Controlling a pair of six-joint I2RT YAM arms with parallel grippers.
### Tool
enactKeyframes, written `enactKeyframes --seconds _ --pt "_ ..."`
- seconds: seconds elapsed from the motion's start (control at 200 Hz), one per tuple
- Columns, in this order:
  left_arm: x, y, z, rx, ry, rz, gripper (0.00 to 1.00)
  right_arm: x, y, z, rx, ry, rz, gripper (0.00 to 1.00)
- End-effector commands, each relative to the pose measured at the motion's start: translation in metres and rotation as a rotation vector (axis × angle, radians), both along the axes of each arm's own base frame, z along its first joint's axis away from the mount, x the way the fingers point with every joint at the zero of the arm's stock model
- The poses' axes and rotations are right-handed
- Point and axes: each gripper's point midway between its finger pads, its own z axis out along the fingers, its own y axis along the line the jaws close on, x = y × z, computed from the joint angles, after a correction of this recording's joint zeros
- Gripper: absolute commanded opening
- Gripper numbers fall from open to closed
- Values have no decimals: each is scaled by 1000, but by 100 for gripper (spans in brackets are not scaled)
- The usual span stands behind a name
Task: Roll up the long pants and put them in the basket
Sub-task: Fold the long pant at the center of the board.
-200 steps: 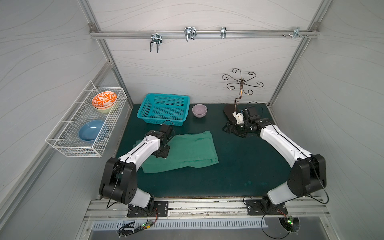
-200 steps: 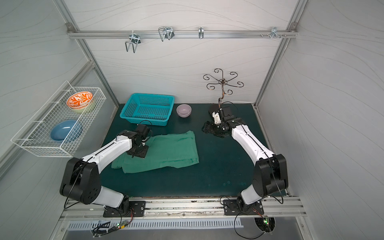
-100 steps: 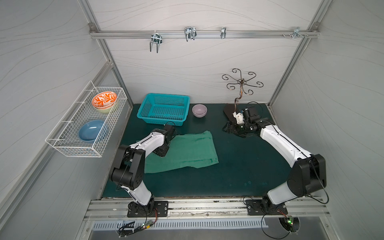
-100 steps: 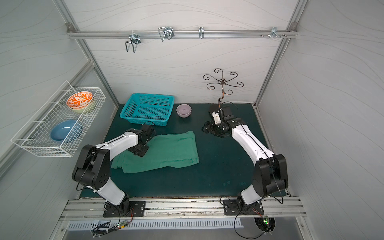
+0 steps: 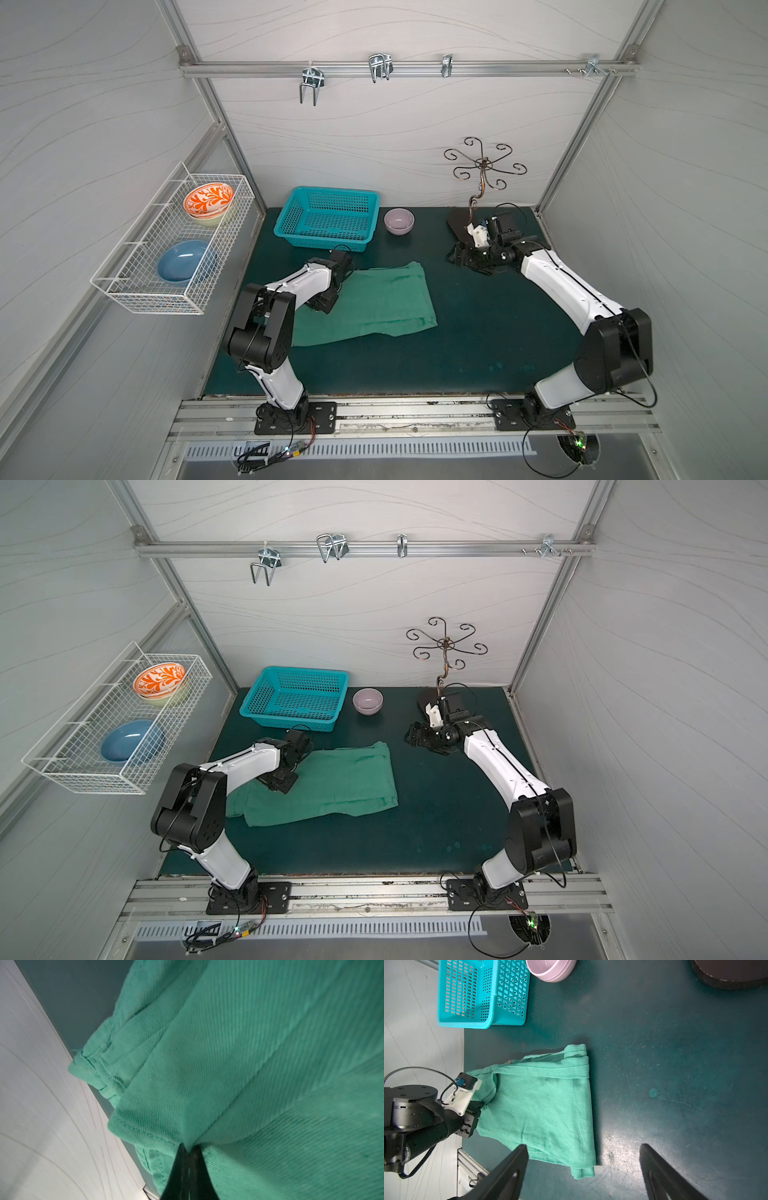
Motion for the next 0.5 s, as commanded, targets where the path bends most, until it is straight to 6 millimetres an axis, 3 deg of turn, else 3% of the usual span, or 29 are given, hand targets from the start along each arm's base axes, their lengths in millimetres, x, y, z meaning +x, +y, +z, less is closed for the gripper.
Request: enactKeyframes --seconds 0.0,0.275,0.495 --pt "14 1 23 -12 -89 13 0 5 -1 9 13 -20 7 87" --pt "43 27 76 30 -306 84 0 4 -2 11 16 -24 9 87" --pt "73 42 66 41 -333 172 0 6 -4 13 24 -23 6 87"
